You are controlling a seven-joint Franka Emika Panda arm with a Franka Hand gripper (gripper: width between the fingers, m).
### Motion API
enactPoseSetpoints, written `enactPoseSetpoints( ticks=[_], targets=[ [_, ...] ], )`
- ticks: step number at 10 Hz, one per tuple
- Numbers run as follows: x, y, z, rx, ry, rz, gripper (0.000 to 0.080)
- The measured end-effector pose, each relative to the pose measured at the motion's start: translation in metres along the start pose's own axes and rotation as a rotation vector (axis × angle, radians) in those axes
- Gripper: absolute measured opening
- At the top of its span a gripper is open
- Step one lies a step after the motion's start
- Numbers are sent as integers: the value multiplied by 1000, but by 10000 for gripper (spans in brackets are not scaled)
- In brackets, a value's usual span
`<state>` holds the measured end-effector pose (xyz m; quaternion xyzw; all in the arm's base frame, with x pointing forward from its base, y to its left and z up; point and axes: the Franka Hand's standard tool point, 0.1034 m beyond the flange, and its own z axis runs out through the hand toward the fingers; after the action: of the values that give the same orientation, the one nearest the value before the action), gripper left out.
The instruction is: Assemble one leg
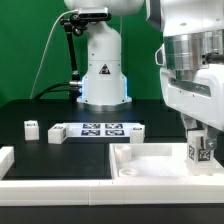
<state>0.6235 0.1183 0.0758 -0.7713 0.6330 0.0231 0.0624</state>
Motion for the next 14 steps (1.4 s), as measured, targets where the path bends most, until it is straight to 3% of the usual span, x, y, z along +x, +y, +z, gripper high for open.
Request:
enactPoseSetpoints(
  ticks=[1, 3, 9, 14],
  targets=[
    [0, 1, 0, -7, 5, -96, 613],
    [-3, 1, 0, -17, 5, -295, 638],
    [-5, 2, 0, -30, 13, -908, 649],
    [-7, 1, 0, -82, 53, -1371, 649]
  ],
)
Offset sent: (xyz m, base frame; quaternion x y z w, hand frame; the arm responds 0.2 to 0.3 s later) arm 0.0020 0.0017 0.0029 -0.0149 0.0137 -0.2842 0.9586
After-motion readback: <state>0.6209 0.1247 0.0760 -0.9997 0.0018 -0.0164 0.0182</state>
